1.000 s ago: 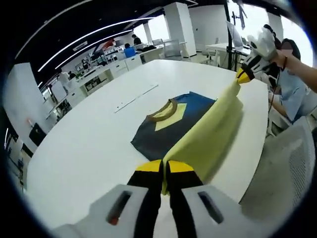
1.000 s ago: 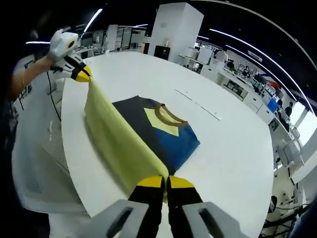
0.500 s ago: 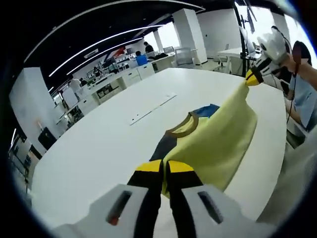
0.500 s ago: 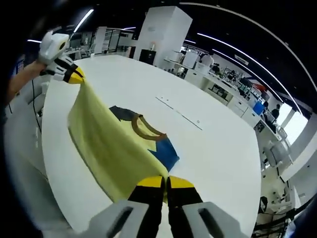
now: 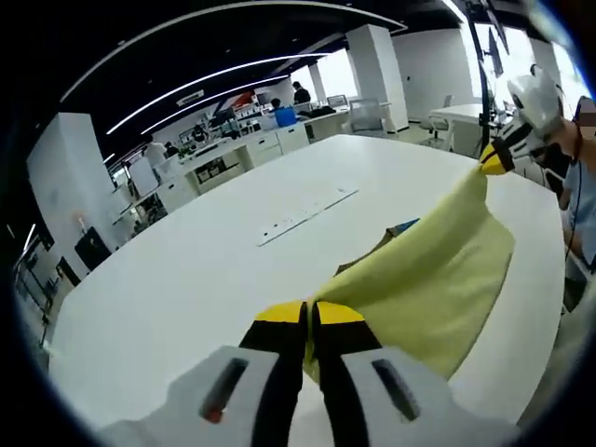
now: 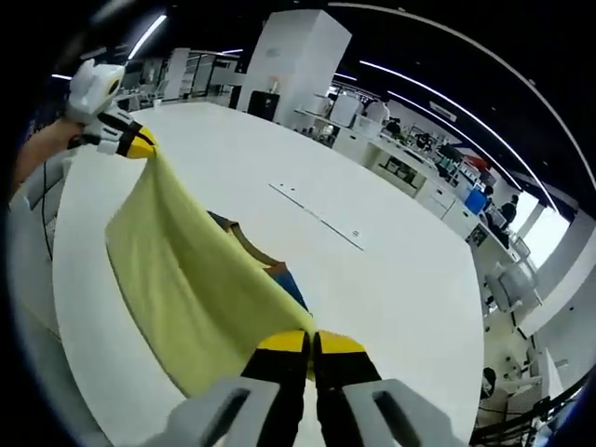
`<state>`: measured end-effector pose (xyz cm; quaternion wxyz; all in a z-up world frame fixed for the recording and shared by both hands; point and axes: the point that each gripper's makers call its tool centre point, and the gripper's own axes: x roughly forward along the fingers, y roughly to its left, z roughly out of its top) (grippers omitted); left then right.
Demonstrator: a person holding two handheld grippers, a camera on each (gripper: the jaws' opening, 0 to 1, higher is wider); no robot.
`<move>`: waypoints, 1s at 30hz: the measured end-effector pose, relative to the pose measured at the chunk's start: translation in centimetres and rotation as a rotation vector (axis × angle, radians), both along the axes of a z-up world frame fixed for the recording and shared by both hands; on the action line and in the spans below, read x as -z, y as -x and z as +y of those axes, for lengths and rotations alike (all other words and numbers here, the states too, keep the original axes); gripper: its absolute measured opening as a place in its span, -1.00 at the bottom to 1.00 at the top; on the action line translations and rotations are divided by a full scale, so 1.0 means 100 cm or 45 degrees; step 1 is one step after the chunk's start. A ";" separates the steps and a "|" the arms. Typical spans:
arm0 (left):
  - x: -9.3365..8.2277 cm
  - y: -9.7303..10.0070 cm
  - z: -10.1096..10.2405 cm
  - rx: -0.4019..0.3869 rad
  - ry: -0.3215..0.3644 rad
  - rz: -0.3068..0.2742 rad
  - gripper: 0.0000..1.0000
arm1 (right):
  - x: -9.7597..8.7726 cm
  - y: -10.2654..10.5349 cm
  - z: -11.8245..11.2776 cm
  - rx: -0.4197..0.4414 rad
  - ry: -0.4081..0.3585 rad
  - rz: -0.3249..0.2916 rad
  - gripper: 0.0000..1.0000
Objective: Fold the garment on the visible template until the final outline fits inside the template.
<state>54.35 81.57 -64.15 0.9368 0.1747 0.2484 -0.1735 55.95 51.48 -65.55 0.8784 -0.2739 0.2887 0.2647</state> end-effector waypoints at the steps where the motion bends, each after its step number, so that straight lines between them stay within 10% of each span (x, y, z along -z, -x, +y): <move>1: 0.002 -0.003 0.000 -0.001 0.001 0.002 -1.00 | 0.002 -0.003 0.000 0.007 0.007 -0.003 -1.00; 19: 0.071 -0.043 0.007 -0.003 -0.234 0.077 -1.00 | 0.067 -0.055 0.009 -0.036 0.187 0.021 -1.00; 30: 0.116 -0.052 0.019 -0.104 -0.142 0.183 -0.99 | 0.103 -0.070 0.011 -0.045 0.164 0.099 -1.00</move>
